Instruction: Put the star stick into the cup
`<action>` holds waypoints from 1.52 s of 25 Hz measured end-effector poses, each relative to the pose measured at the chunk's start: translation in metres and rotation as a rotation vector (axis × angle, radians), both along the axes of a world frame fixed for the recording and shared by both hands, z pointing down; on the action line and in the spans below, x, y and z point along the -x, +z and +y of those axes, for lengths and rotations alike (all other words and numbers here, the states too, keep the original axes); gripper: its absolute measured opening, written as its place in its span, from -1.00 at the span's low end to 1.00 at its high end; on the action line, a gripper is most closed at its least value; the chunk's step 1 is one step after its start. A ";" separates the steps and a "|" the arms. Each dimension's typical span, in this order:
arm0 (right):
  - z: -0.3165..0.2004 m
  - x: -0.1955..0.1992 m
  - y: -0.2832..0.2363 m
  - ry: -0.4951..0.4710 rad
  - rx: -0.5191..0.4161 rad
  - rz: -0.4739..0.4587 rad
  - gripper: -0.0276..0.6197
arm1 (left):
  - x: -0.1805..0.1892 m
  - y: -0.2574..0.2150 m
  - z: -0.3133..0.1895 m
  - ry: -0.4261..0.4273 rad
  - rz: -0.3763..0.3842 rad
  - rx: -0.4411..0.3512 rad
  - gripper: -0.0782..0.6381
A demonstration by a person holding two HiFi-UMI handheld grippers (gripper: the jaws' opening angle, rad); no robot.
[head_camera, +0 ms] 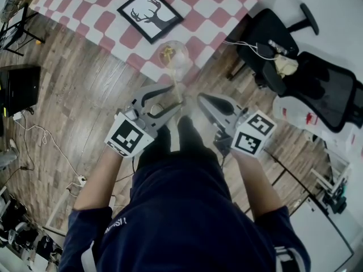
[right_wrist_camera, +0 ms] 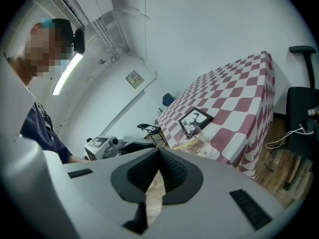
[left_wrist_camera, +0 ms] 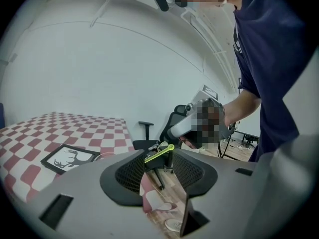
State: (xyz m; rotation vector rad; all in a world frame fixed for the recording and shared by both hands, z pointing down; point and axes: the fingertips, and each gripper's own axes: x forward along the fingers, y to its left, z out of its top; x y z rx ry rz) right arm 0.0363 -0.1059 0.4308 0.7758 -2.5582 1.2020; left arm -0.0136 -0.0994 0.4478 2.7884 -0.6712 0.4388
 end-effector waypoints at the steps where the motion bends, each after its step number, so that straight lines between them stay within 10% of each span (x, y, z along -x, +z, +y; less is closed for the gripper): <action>1: 0.000 0.000 0.000 0.001 0.000 0.000 -0.87 | 0.001 0.001 0.001 -0.002 0.001 0.004 -0.25; 38: -0.013 -0.015 -0.076 0.076 -0.194 -0.025 -0.87 | 0.051 -0.089 -0.014 -0.230 0.034 -0.075 -0.64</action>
